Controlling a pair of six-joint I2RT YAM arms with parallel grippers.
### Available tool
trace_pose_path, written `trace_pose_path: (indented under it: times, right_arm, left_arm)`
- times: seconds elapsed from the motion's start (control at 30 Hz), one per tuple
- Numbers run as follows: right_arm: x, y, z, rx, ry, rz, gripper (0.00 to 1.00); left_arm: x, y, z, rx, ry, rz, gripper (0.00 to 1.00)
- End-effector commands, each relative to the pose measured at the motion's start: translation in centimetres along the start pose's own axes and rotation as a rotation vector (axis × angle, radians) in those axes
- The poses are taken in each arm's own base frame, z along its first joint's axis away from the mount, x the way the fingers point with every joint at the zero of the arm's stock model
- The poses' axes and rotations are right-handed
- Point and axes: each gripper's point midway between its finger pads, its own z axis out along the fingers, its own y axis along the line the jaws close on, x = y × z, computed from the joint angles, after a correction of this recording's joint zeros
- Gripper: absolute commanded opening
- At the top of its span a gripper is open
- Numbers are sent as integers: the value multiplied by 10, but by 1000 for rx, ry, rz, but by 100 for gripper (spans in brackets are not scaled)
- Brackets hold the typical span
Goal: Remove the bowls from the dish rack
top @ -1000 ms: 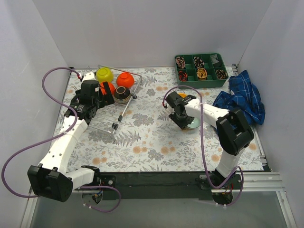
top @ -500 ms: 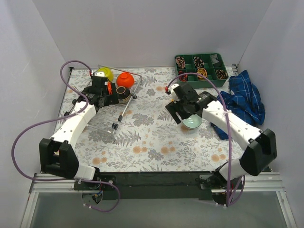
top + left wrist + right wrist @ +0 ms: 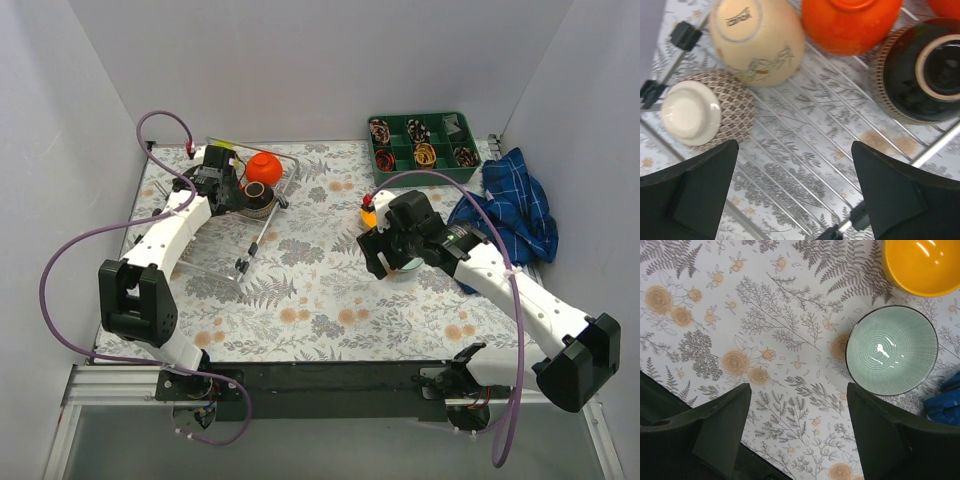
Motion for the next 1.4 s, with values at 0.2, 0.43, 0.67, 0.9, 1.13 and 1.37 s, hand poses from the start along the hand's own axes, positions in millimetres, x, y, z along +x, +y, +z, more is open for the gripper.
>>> trace_pose_path:
  times: [0.2, 0.43, 0.67, 0.9, 1.13, 1.37]
  right_arm:
    - [-6, 26, -4, -149, -121, -41, 86]
    - [1, 26, -2, -155, -121, -80, 87]
    - [5, 29, -1, -173, -134, -80, 88]
    - [9, 31, 2, -180, -133, -86, 88]
    - [12, 30, 4, -177, -125, -87, 88]
    - [12, 30, 6, -182, -127, -89, 88]
  left_arm:
    - [31, 72, 7, -356, 64, 97, 98]
    - [40, 84, 25, -448, 92, 197, 98]
    - [56, 100, 34, -506, 111, 379, 98]
    - [56, 105, 41, -533, 78, 455, 98]
    - [35, 98, 32, -526, 19, 471, 98]
    - [38, 90, 41, -459, 26, 558, 98]
